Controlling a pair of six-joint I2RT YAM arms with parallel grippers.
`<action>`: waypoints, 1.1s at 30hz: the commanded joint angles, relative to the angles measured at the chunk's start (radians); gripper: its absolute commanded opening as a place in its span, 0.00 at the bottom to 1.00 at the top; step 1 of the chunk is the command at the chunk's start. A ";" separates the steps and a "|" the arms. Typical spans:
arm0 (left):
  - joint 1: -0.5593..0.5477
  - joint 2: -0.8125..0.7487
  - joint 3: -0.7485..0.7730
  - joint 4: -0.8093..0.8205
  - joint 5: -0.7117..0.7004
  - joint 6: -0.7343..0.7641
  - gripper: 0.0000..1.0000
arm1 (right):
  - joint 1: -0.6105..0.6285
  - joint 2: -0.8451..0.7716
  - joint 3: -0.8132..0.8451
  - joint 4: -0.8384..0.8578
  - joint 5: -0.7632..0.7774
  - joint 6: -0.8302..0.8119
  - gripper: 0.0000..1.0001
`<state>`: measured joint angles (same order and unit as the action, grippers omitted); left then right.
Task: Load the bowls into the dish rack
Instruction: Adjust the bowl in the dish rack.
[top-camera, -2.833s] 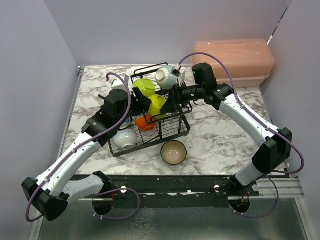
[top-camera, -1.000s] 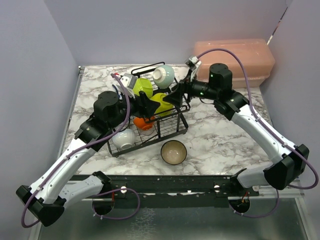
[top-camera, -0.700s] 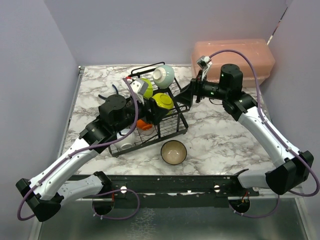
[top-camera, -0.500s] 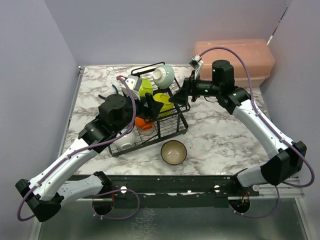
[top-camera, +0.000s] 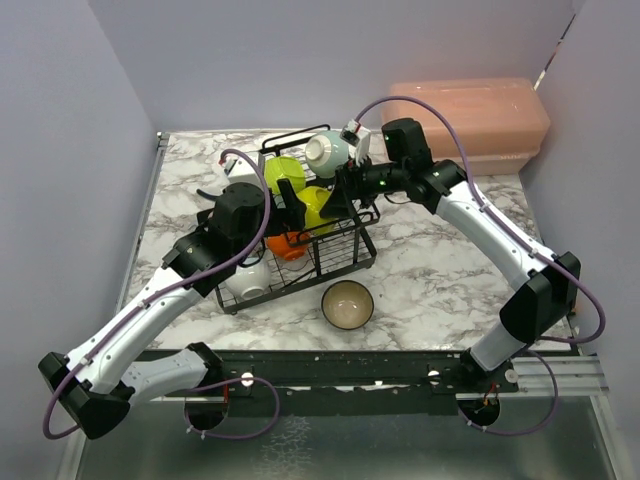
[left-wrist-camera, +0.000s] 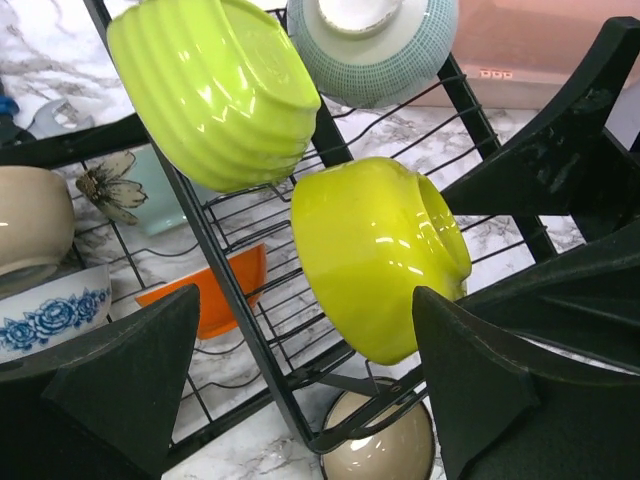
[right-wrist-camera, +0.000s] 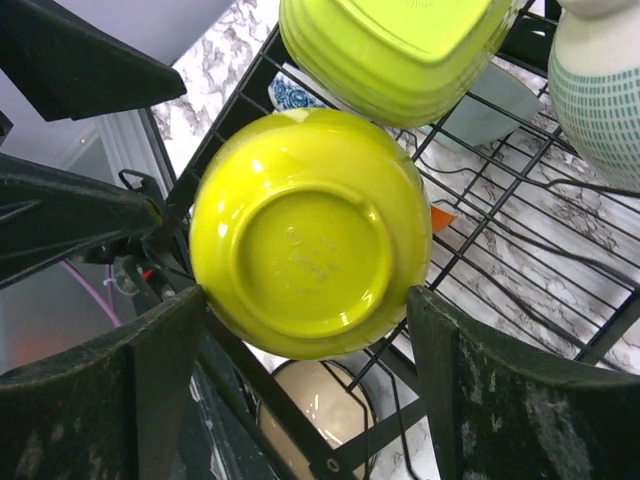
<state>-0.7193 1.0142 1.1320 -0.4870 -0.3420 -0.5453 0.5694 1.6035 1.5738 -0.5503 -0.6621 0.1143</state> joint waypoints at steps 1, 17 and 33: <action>0.013 0.026 0.013 -0.018 0.039 -0.087 0.87 | 0.028 0.052 0.018 -0.061 0.001 -0.016 0.81; 0.079 0.033 -0.060 0.161 0.125 -0.217 0.61 | 0.043 0.082 0.010 0.168 -0.195 0.003 0.76; 0.093 -0.037 -0.144 0.011 0.014 -0.191 0.30 | 0.058 0.071 -0.036 0.198 -0.191 -0.029 0.75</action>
<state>-0.6304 1.0149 1.0313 -0.3096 -0.2512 -0.8120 0.5976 1.6810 1.5635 -0.3904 -0.8219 0.0963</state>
